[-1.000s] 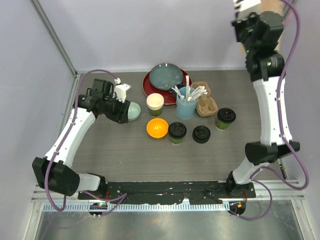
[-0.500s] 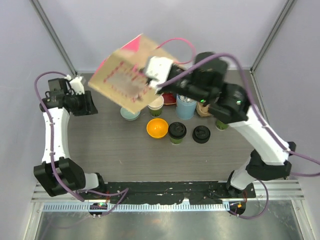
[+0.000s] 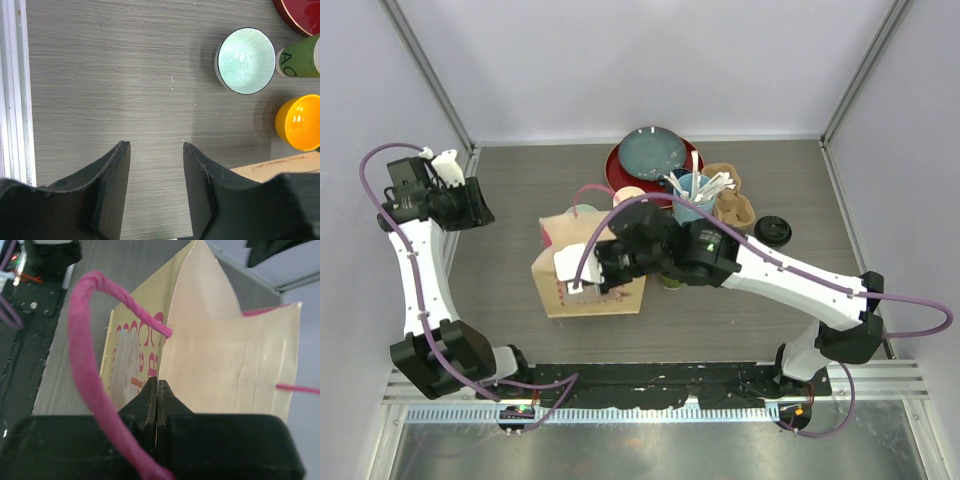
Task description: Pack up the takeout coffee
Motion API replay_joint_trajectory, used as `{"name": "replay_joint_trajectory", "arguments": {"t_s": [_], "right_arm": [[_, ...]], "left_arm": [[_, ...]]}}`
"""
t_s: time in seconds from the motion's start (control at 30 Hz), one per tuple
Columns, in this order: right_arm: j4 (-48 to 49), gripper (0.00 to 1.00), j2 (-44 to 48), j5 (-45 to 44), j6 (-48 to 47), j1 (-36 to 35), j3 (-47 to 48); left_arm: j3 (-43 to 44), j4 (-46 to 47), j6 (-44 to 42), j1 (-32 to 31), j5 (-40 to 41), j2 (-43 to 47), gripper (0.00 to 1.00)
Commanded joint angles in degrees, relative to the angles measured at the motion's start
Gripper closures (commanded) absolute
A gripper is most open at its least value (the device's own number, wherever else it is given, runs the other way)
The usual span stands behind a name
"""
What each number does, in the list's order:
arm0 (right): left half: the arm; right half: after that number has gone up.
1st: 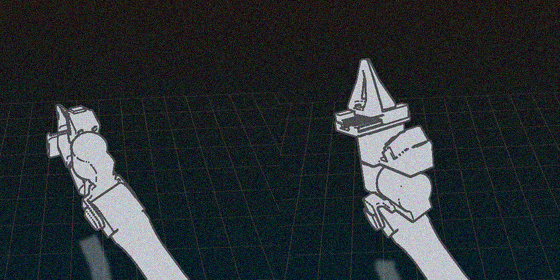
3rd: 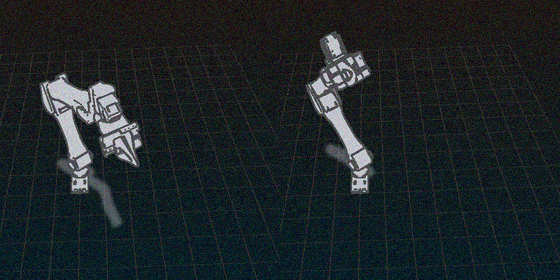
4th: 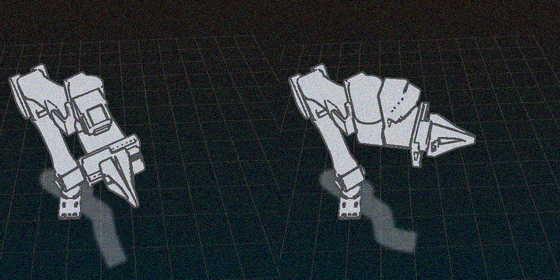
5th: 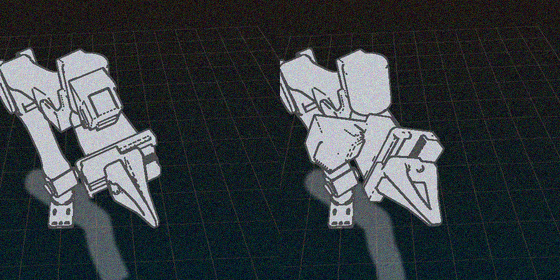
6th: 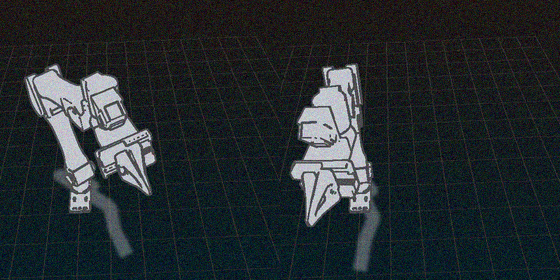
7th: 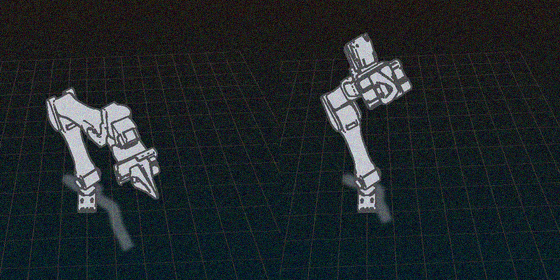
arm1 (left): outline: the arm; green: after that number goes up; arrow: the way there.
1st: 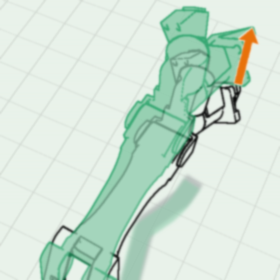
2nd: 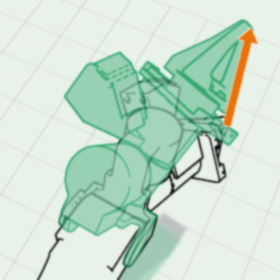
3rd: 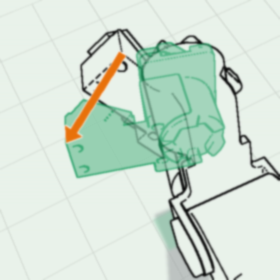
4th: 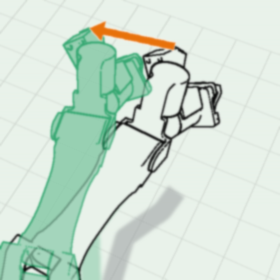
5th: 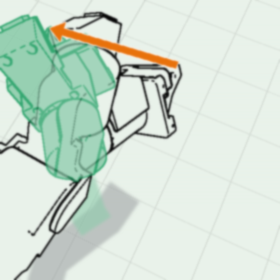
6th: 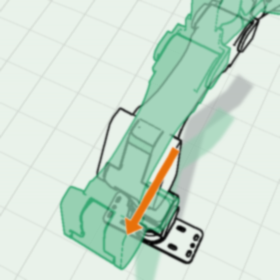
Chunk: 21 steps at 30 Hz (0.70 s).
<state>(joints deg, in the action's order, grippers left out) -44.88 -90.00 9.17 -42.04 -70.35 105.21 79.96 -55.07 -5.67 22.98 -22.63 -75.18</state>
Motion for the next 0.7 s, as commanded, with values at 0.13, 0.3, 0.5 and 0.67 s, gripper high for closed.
{"name": "replay_joint_trajectory", "arguments": {"t_s": [0.13,0.3,0.5,0.67], "right_arm": [[6.99,0.99,-0.88,4.54,2.40,-2.69,-6.76],[10.16,0.99,-1.76,3.58,6.00,-2.69,-10.54],[12.19,0.99,-4.13,-0.11,7.41,-2.87,-11.08],[11.13,0.99,-5.89,0.67,6.53,-2.87,-9.94]], "left_arm": [[0.90,-0.30,-1.36,0.13,-2.50,2.49,0.49],[0.37,-0.30,-1.80,0.13,-2.77,2.40,0.49],[1.07,-0.48,-1.45,0.13,-4.17,2.14,0.49],[0.90,-0.39,-1.45,0.05,-4.44,2.05,0.48]]}}
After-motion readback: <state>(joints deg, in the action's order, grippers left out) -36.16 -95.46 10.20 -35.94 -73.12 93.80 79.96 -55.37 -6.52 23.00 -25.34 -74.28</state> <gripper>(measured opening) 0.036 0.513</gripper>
